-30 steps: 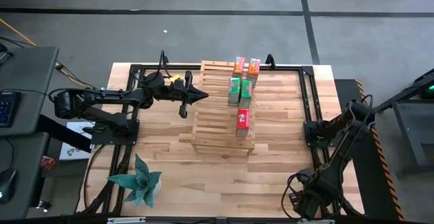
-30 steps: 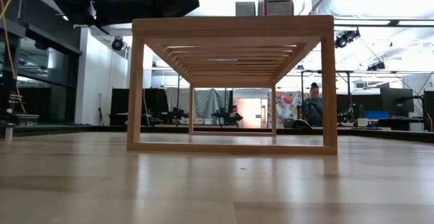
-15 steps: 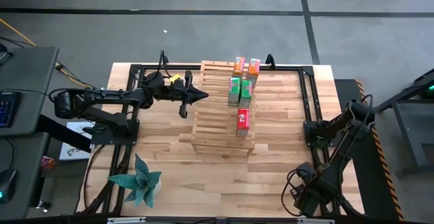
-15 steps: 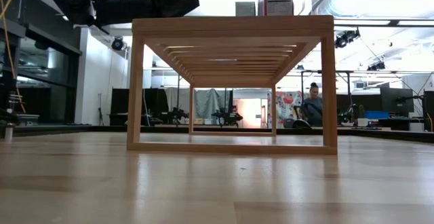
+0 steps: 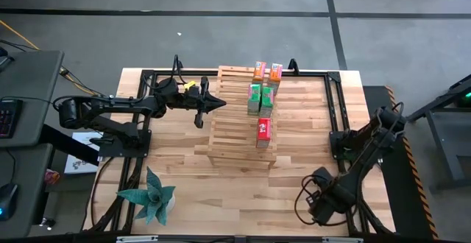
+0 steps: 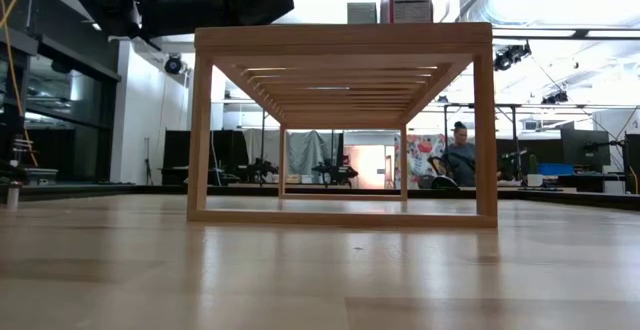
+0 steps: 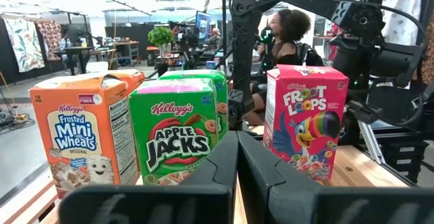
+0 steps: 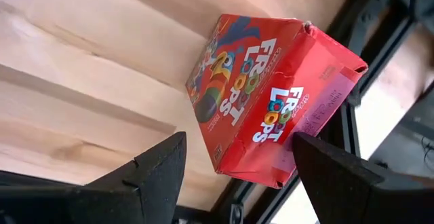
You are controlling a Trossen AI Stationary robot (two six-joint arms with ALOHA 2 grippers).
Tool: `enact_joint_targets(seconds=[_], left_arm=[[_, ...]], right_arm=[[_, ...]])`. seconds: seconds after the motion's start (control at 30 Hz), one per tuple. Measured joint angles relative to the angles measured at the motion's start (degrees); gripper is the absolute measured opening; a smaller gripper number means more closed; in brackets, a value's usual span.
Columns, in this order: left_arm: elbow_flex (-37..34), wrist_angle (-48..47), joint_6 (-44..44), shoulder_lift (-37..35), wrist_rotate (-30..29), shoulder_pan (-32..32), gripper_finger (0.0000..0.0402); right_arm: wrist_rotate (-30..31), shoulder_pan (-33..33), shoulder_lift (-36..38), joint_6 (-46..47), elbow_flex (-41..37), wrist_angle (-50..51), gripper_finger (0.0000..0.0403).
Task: Stack cereal on shelf
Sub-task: Put the red cereal box on the shelf aligned with the red cereal box
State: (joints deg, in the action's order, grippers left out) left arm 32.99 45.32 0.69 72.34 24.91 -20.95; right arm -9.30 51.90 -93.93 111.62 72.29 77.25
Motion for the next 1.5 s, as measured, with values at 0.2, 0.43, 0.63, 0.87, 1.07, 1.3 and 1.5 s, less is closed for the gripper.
enact_joint_targets(seconds=[0.2,0.43,0.63,0.87,1.07,1.3,1.5], left_arm=[[0.00,0.00,-0.01,0.00,0.00,0.00,0.0000],[0.00,0.00,0.00,0.00,0.00,0.00,0.0000],[0.00,-0.02,-0.02,0.00,0.00,-0.01,0.0000],[0.00,-0.05,-0.02,0.00,0.01,-0.02,0.0000],[0.00,-0.09,-0.02,0.00,0.02,0.00,0.0000],[-0.02,-0.11,-0.02,0.00,0.02,0.00,0.0000],[-0.02,-0.34,-0.02,0.00,0.02,-0.01,0.0000]], right_arm=[[1.84,-3.03,-0.04,-5.16,0.00,0.24,0.0261],[3.77,-4.97,-0.16,-8.64,1.06,0.61,0.0261],[11.88,-5.10,-0.26,-8.66,8.22,5.32,0.0261],[15.99,-5.05,-0.17,-1.46,12.20,11.01,0.0261],[11.84,-4.96,-0.15,8.50,8.00,11.86,0.0261],[14.24,-4.88,-0.13,10.58,6.47,9.00,0.0261],[15.13,-4.88,-0.13,13.27,6.43,10.81,0.0261]])
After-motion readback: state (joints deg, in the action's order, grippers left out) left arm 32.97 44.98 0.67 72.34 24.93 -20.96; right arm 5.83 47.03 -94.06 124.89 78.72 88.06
